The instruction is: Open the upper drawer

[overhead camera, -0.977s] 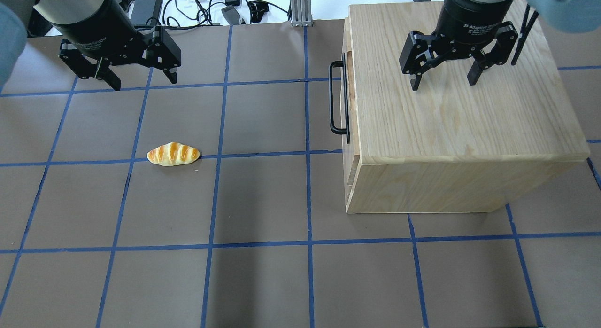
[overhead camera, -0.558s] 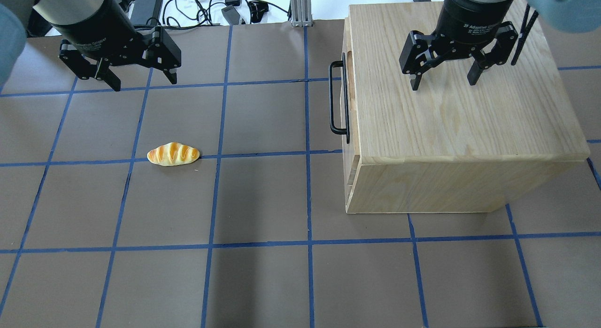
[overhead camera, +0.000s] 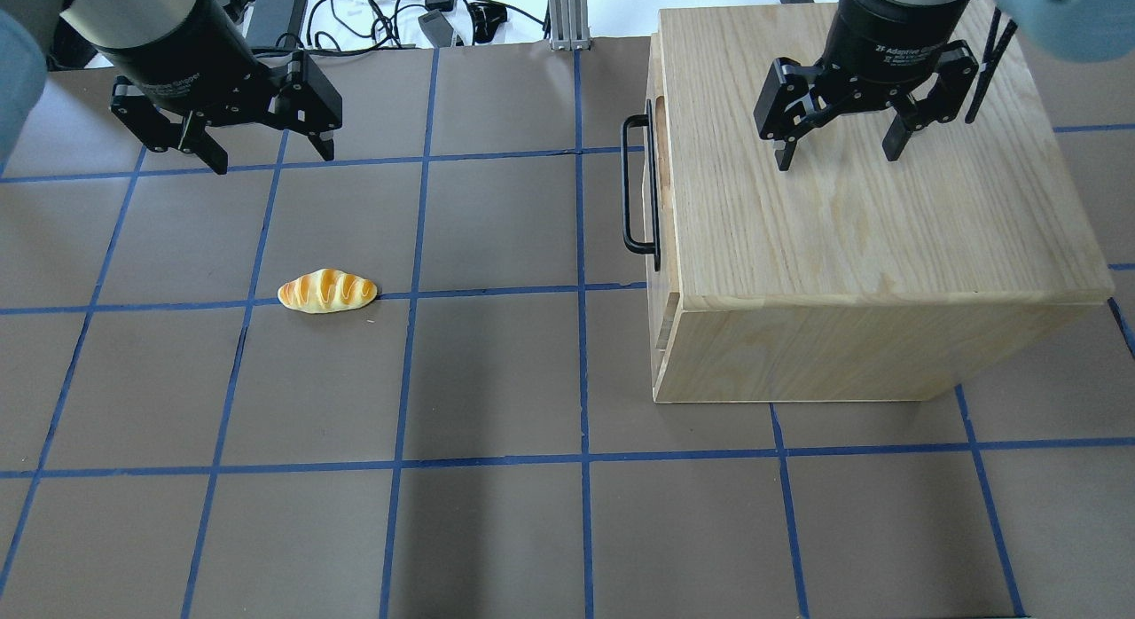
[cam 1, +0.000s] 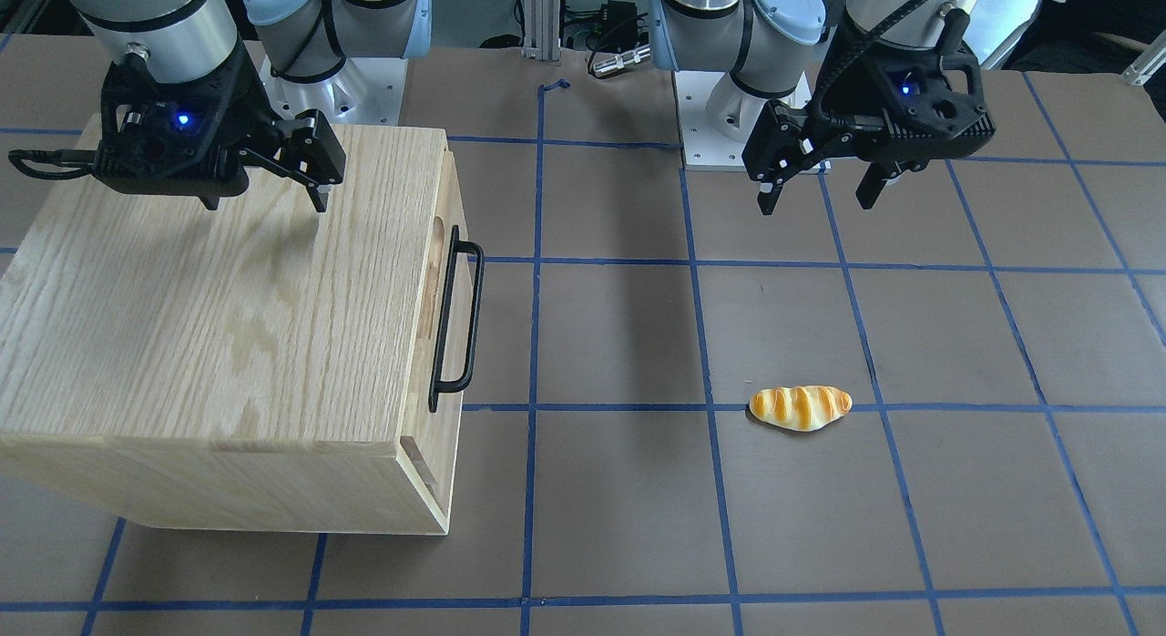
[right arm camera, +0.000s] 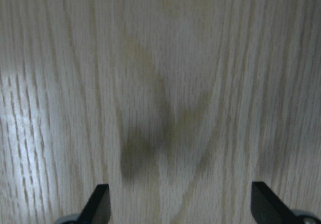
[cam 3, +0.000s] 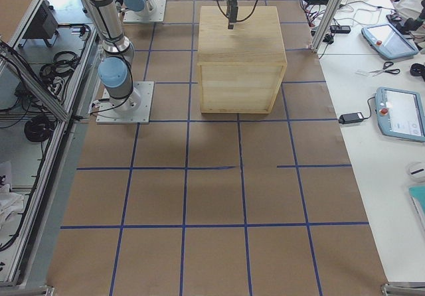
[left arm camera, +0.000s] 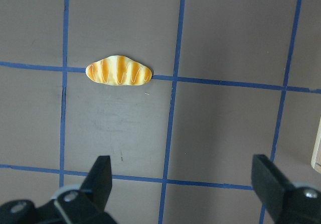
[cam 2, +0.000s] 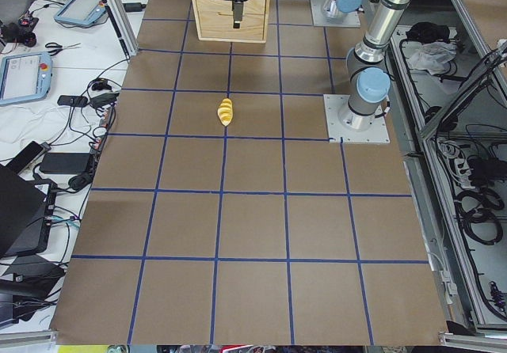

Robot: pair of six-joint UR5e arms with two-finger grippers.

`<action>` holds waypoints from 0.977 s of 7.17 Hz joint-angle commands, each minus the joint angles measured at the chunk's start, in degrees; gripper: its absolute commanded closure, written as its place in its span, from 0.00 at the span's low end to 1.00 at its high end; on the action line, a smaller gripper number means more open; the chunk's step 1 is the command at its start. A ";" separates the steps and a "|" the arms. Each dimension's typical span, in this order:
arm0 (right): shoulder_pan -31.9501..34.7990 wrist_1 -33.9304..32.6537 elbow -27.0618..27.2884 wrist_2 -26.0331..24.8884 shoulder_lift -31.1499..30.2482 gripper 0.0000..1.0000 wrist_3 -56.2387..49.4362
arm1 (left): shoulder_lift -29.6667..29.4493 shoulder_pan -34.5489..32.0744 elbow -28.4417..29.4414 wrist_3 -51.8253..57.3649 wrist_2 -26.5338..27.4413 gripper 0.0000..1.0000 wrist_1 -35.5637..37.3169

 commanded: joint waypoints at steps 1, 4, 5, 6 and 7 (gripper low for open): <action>0.00 0.00 -0.06 0.00 0.00 0.00 0.02 | -0.11 -0.12 -0.55 0.05 -0.08 0.00 -0.13; 0.00 0.00 -0.06 0.00 0.00 0.00 0.02 | -6.76 -7.83 0.05 0.48 -1.75 0.00 2.93; 0.00 0.00 0.03 0.00 0.00 0.00 0.02 | -9.23 -9.95 0.32 0.14 -6.36 0.00 6.69; 0.00 0.00 -0.06 0.00 0.00 0.00 0.02 | -11.52 -12.14 0.41 -0.04 -8.76 0.00 8.99; 0.00 0.00 -0.06 0.00 0.00 0.00 0.02 | -13.71 -14.08 0.50 -0.91 -14.09 0.00 14.23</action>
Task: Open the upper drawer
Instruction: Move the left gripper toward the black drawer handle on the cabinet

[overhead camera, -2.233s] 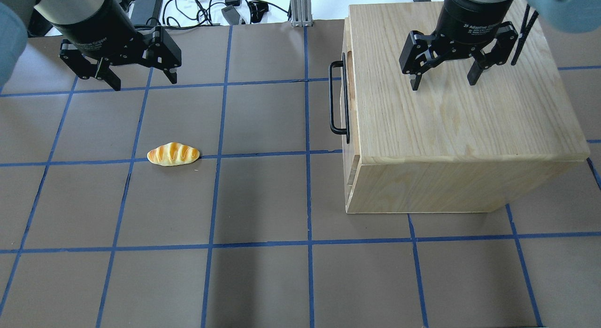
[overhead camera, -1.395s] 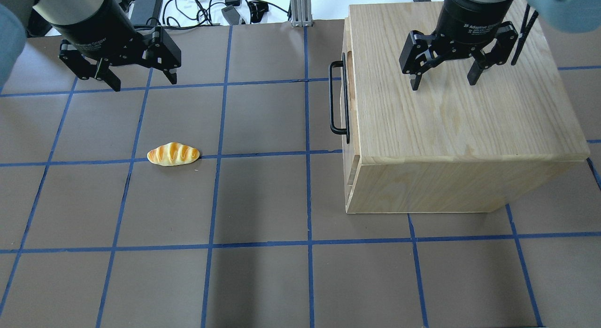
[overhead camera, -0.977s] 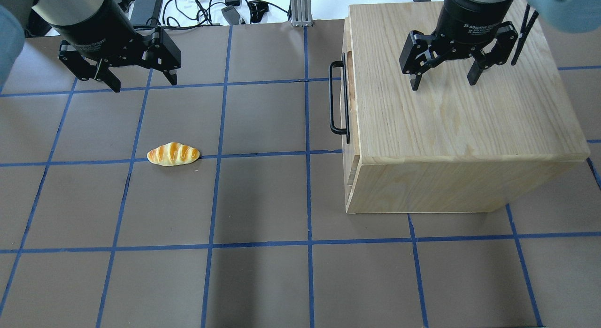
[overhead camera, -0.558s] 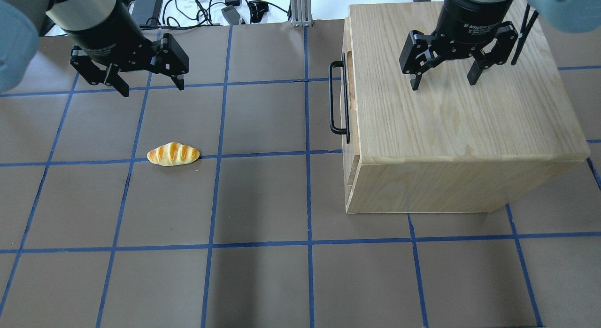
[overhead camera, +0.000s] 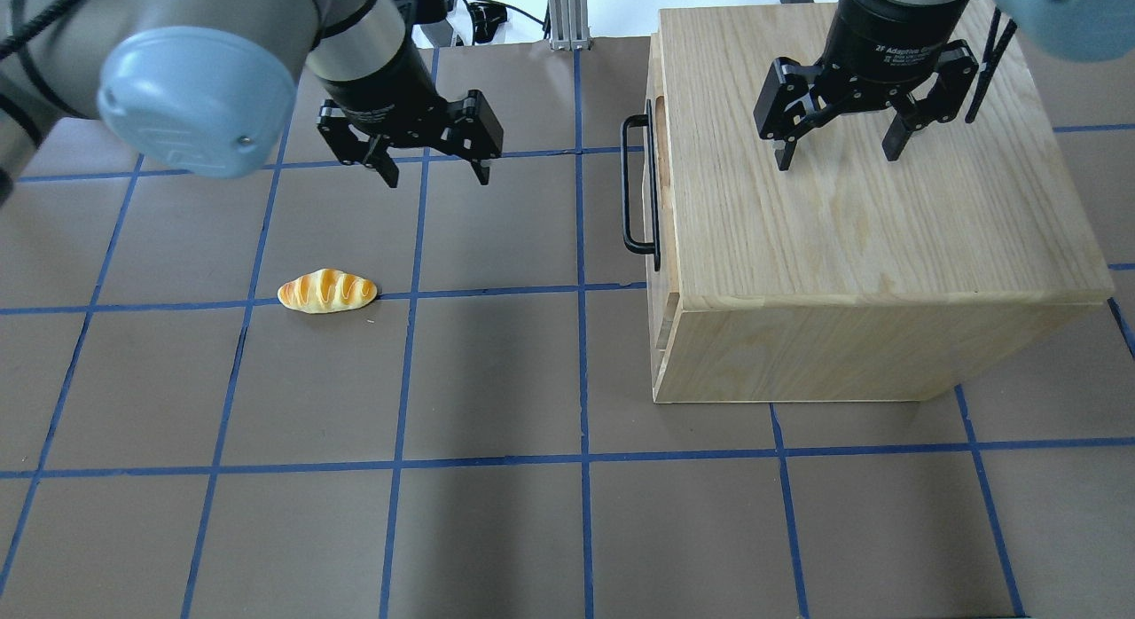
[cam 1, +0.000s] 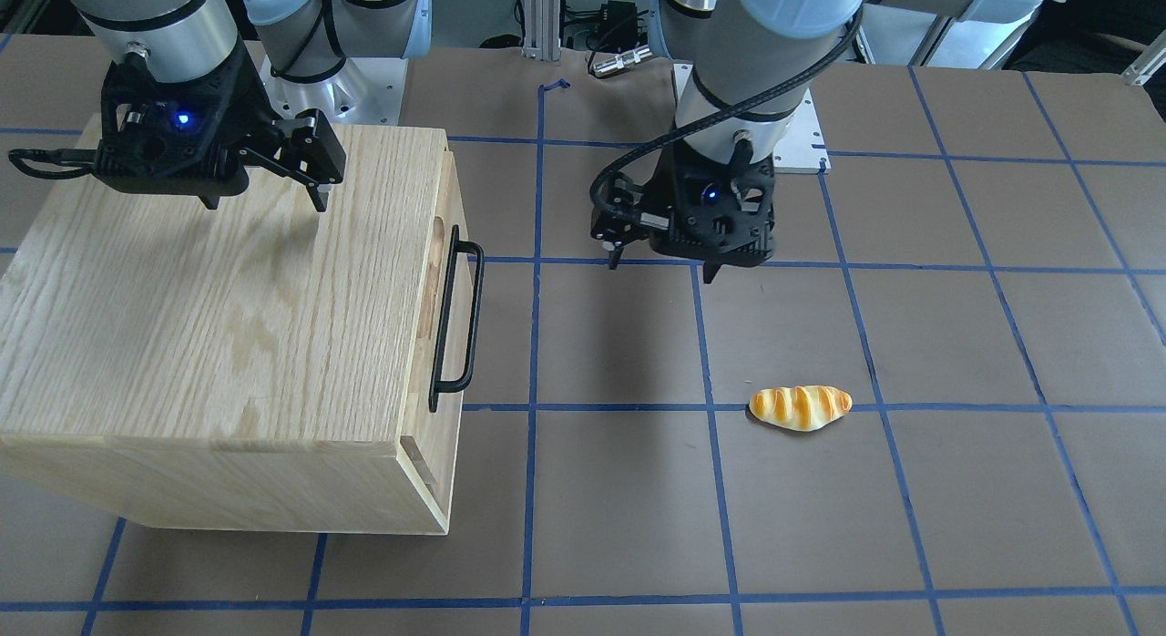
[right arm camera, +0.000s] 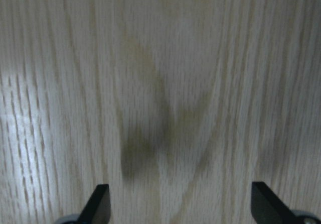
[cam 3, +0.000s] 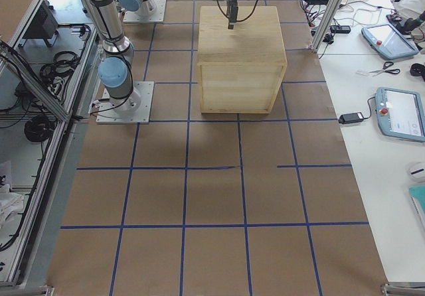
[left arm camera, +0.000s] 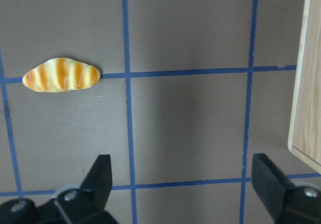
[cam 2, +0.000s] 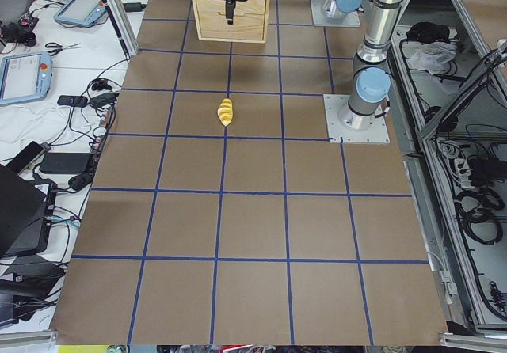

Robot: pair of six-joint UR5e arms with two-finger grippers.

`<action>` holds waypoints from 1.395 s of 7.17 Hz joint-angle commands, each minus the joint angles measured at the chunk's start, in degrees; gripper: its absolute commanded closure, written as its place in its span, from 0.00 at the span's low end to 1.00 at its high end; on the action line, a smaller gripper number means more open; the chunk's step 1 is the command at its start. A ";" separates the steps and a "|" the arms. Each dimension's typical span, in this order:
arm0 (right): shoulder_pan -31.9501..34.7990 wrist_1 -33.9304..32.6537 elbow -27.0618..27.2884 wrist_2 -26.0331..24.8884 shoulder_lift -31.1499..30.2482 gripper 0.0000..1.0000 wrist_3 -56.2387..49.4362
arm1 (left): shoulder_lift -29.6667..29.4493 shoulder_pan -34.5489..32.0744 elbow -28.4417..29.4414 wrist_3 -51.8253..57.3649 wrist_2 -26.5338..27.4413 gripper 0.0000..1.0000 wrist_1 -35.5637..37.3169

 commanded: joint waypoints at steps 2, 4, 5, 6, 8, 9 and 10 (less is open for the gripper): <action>0.00 0.00 -0.02 0.00 0.00 0.00 0.01 | -5.34 -3.77 0.23 -0.25 -10.49 0.00 7.92; 0.00 0.00 -0.02 0.00 0.00 0.00 0.01 | -7.28 -4.74 0.14 0.37 -11.38 0.00 9.92; 0.00 0.00 0.06 0.00 0.00 0.00 0.01 | -8.15 -4.74 0.14 0.63 -14.52 0.00 11.77; 0.00 0.00 0.06 0.00 0.00 0.00 0.01 | -8.69 -4.83 0.06 0.98 -15.94 0.00 12.57; 0.00 0.00 0.06 0.00 0.00 0.00 0.01 | -9.65 -4.74 -0.64 2.29 -15.78 0.00 13.71; 0.00 0.00 -0.02 0.00 0.00 0.00 -0.08 | -10.53 -4.74 -0.73 2.30 -15.78 0.00 13.63; 0.00 0.00 -0.02 0.00 0.00 0.00 0.01 | -9.93 -4.66 -0.91 2.30 -15.43 0.00 13.37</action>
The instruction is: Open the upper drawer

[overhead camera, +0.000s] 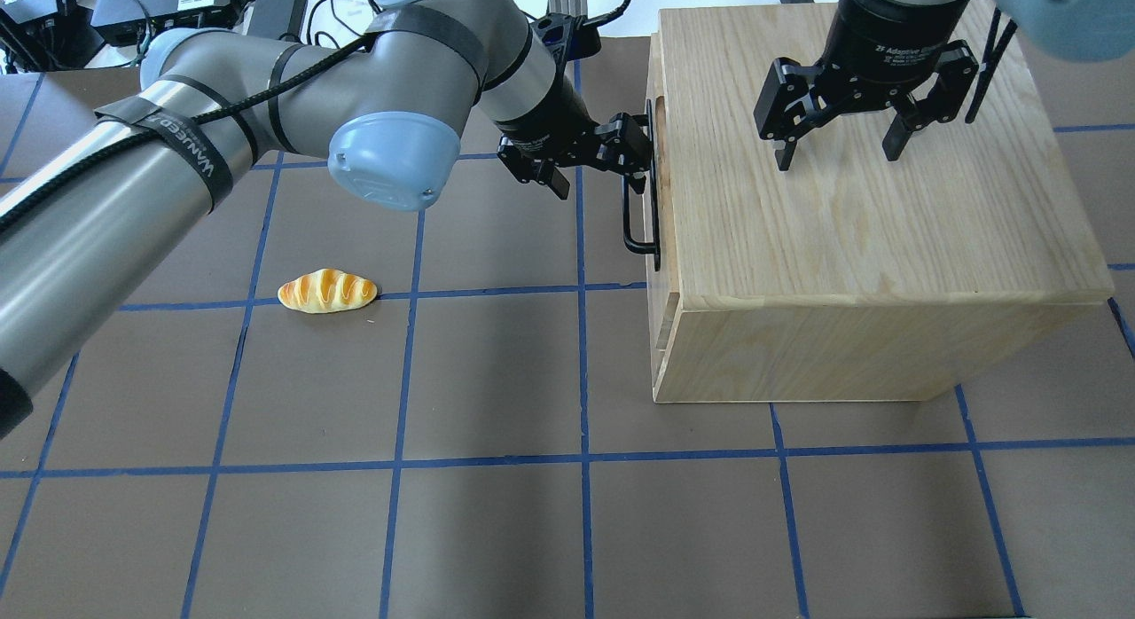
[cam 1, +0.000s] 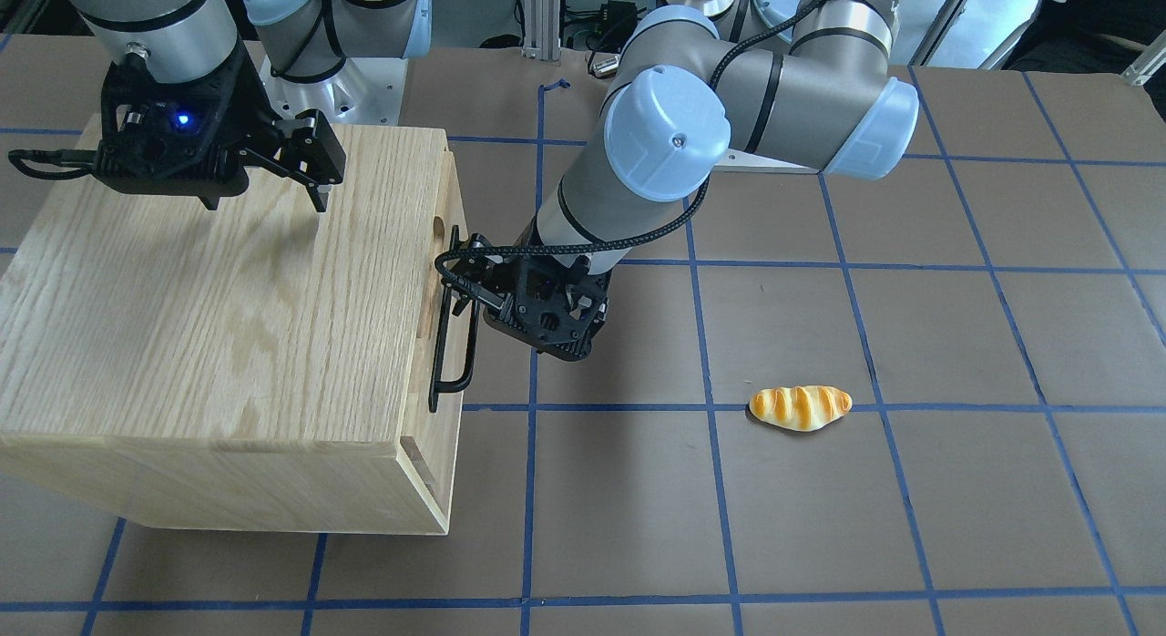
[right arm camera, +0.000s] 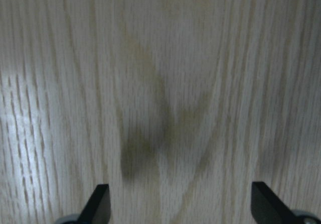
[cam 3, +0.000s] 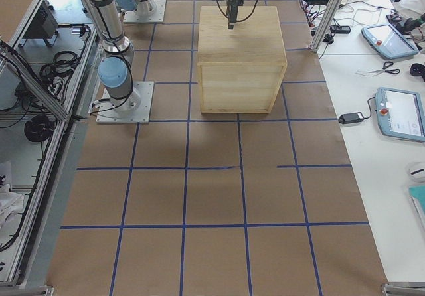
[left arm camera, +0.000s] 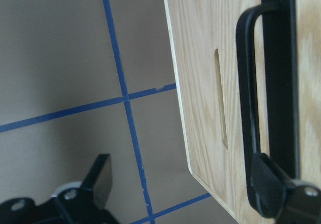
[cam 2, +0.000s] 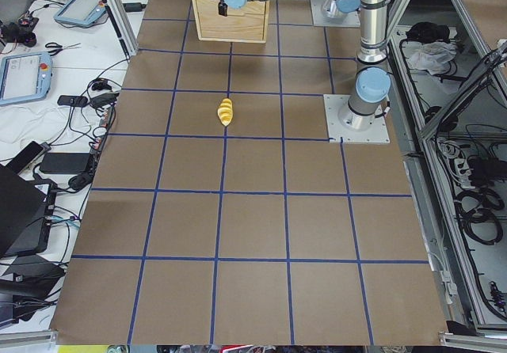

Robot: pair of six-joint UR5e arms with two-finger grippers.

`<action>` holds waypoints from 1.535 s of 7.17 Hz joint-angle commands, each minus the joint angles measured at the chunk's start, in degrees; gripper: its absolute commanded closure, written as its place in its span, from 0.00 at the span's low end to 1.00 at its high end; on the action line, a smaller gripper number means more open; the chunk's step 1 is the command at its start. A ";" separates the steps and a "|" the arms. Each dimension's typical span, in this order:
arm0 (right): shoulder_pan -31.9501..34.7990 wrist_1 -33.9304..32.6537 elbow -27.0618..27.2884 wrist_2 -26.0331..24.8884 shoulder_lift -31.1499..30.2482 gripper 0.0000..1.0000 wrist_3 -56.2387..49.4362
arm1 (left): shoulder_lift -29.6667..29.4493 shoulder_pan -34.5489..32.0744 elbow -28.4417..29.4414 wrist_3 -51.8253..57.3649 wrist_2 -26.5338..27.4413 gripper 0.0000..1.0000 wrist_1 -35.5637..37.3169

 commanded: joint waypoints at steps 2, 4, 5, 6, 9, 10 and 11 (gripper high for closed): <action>0.00 0.00 -0.03 0.00 0.00 0.00 0.04 | 1.07 4.61 -1.43 2.06 0.42 0.00 -0.80; 0.00 0.00 0.06 0.00 0.00 0.00 0.04 | 2.64 7.97 -2.67 3.39 0.60 0.00 -0.97; 0.00 0.00 -0.03 0.00 0.00 0.00 0.04 | 3.26 9.98 -3.10 4.69 5.82 0.00 -1.15; 0.00 0.00 -0.03 0.00 0.00 0.00 0.04 | 3.88 13.05 -3.11 6.79 6.57 0.00 -4.54; 0.00 0.00 -0.03 0.00 0.00 0.00 0.04 | 8.79 17.72 -1.96 9.36 9.55 0.00 -14.49; 0.00 0.00 -0.03 0.00 0.00 0.00 0.04 | 10.72 18.35 -1.62 9.36 10.08 0.00 -17.20; 0.00 0.00 0.06 0.00 0.00 0.00 0.04 | 13.26 18.35 -1.26 9.36 17.05 0.00 -19.32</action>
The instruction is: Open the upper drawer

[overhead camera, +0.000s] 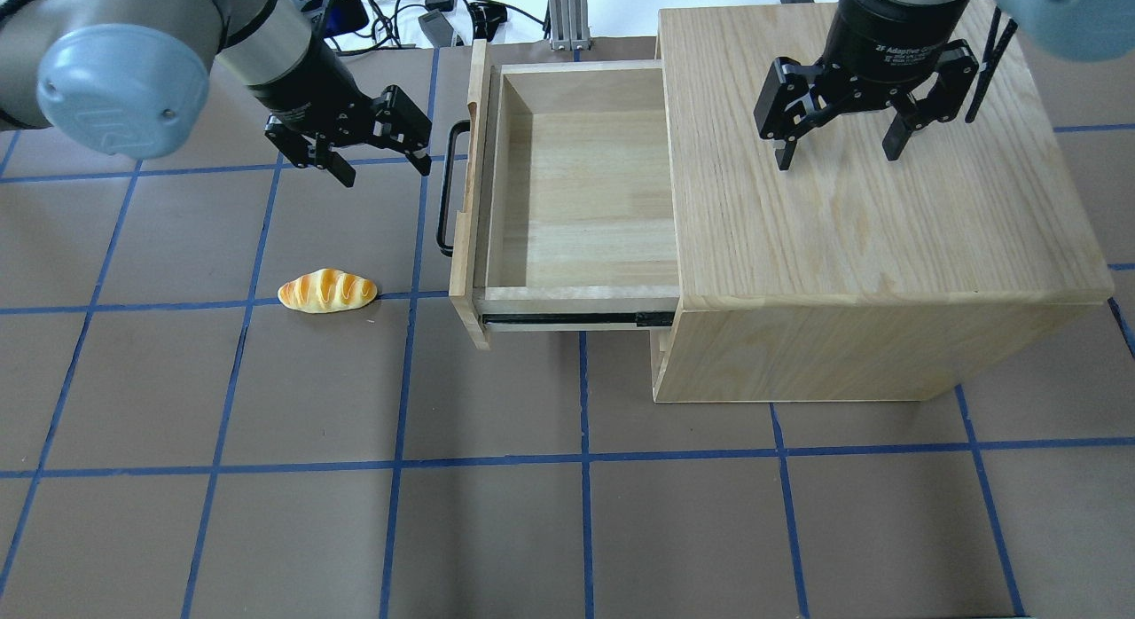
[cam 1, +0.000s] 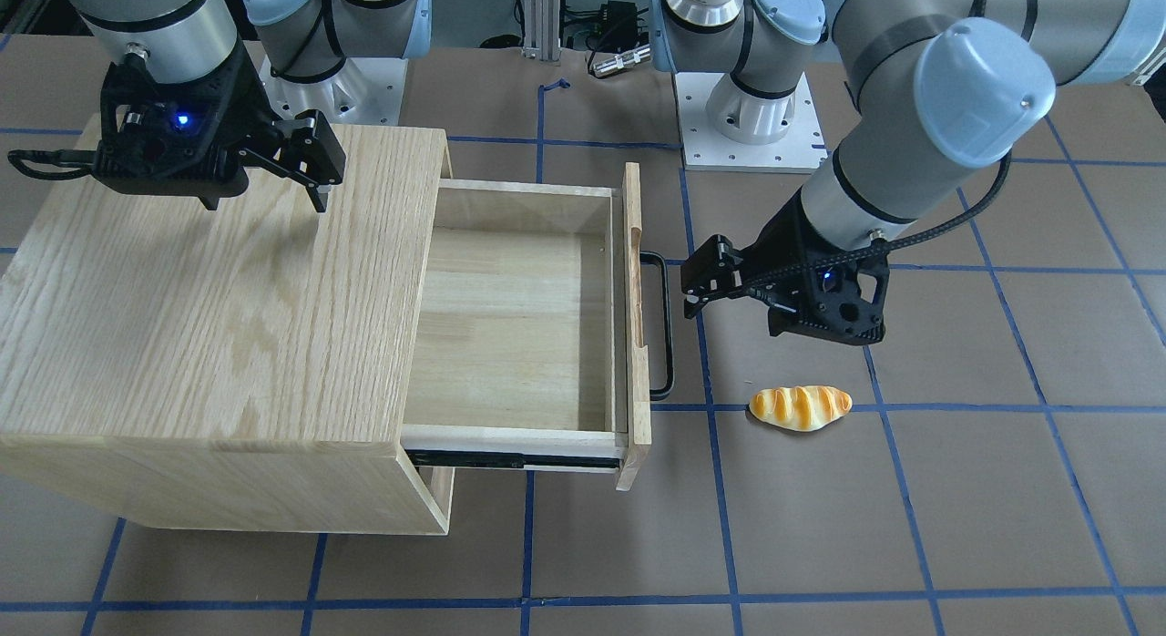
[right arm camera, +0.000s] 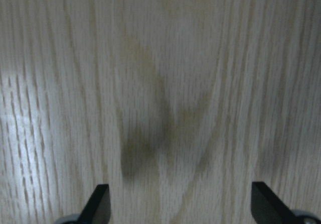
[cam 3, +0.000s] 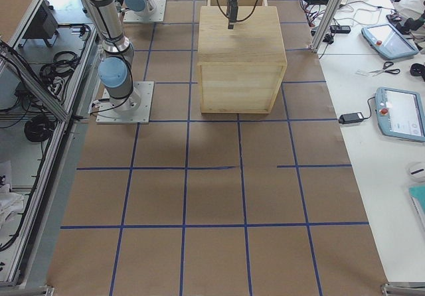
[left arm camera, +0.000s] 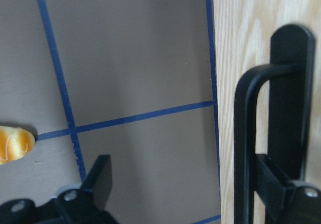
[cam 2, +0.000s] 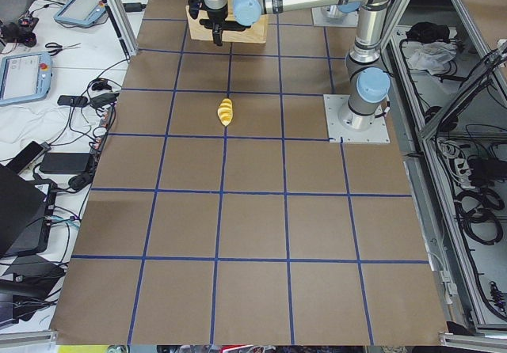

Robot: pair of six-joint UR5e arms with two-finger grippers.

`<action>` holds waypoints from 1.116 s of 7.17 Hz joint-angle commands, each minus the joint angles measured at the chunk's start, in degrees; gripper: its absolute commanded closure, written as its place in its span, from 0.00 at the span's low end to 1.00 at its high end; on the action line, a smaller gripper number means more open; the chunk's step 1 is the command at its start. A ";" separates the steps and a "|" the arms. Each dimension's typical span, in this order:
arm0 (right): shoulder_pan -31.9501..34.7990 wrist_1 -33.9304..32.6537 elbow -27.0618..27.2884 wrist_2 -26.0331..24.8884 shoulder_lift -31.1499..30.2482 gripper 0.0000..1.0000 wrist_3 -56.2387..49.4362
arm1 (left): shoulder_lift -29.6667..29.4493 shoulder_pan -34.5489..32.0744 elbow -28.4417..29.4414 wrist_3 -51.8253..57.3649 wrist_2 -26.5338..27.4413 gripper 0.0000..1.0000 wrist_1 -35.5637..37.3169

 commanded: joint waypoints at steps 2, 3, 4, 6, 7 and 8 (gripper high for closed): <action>0.00 0.00 -0.02 0.00 0.00 0.00 0.00 | 7.83 0.46 0.68 0.06 10.64 0.00 -8.58; 0.00 0.00 0.07 0.00 0.00 0.00 0.00 | 8.82 0.02 0.59 -0.20 10.38 0.00 -7.02; 0.00 0.00 -0.02 0.00 0.00 0.00 0.00 | 9.52 -0.07 -0.02 -0.55 10.90 0.00 -5.88; 0.00 0.00 -0.02 0.00 0.00 0.00 -0.09 | 10.58 -0.42 -1.60 -1.77 10.64 0.00 -5.78; 0.00 0.00 -0.02 0.00 0.00 0.00 0.00 | 11.63 -0.86 -2.65 -4.22 10.90 0.00 -5.69; 0.00 0.00 -0.02 0.00 0.00 0.00 0.00 | 12.86 -0.95 -3.10 -4.42 11.60 0.00 -5.51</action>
